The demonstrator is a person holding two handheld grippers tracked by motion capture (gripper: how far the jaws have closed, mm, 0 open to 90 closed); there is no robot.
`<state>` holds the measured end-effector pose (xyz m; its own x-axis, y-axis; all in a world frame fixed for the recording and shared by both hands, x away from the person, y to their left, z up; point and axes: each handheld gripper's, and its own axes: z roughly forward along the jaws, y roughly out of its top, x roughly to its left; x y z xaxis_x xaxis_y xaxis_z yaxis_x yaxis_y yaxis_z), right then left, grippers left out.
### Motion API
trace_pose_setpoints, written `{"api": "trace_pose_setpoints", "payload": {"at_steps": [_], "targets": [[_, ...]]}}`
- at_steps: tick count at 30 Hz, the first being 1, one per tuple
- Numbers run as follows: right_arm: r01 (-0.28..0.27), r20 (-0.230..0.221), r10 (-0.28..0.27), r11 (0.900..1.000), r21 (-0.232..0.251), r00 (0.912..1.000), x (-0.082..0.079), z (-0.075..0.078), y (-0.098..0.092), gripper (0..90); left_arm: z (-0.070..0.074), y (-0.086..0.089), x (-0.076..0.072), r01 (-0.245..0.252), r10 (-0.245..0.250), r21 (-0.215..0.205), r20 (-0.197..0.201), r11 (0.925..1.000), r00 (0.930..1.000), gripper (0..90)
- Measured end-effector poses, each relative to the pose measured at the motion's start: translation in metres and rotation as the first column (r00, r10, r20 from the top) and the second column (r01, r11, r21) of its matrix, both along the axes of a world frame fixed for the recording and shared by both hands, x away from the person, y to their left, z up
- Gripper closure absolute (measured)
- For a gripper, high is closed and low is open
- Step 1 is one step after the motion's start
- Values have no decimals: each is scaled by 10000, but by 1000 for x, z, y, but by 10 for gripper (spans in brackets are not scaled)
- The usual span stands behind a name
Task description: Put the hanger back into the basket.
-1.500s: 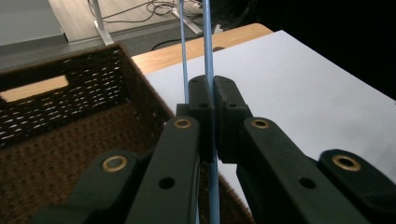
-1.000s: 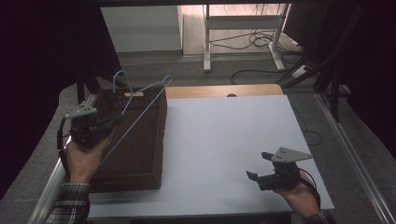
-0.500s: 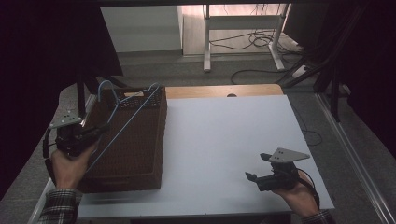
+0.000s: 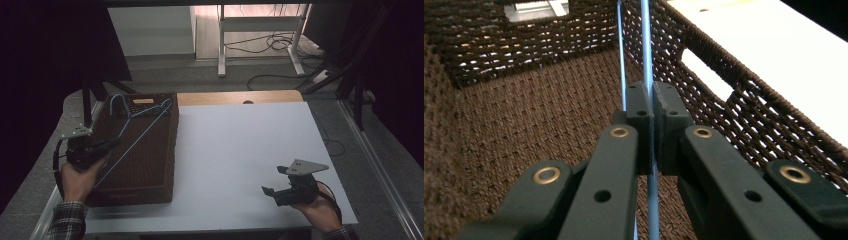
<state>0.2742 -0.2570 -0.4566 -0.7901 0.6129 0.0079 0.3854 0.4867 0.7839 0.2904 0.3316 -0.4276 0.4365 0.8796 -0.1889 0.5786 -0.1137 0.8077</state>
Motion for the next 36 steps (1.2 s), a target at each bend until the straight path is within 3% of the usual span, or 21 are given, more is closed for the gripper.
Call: {"api": "trace_pose_setpoints", "payload": {"at_steps": [10,15,19,21,23,28,31,36], "targets": [[-102,-29,101,9998,-143,9999,0,-2,1,124,-10,-2,12,-133,151,285,-630,9995,9979,878],[-127,-74,125,9997,-205,9999,0,-3,2,124,-15,-4,17,-247,328,723,-1138,9971,9930,876],[-182,-105,179,9995,-262,9998,0,-3,3,124,-17,-5,17,-392,512,1069,-1123,9935,9923,870],[-192,-121,189,9994,-273,9997,0,-4,3,124,-18,-4,16,-726,858,1295,-994,9889,9913,861],[-204,-131,200,9994,-270,9997,0,-4,3,124,-17,-2,15,-921,1016,1205,-758,9884,9919,795],[-246,-166,240,9991,-360,9996,0,-5,5,124,-12,0,10,-1470,1507,1538,-127,9771,9885,499],[-287,-149,282,9989,-378,9995,0,-5,5,124,-10,0,9,-1593,1608,1536,22,9752,9870,425],[-294,-148,288,9987,-414,9995,0,-5,6,124,-7,2,6,-1593,1585,1131,165,9807,9872,344]]}}
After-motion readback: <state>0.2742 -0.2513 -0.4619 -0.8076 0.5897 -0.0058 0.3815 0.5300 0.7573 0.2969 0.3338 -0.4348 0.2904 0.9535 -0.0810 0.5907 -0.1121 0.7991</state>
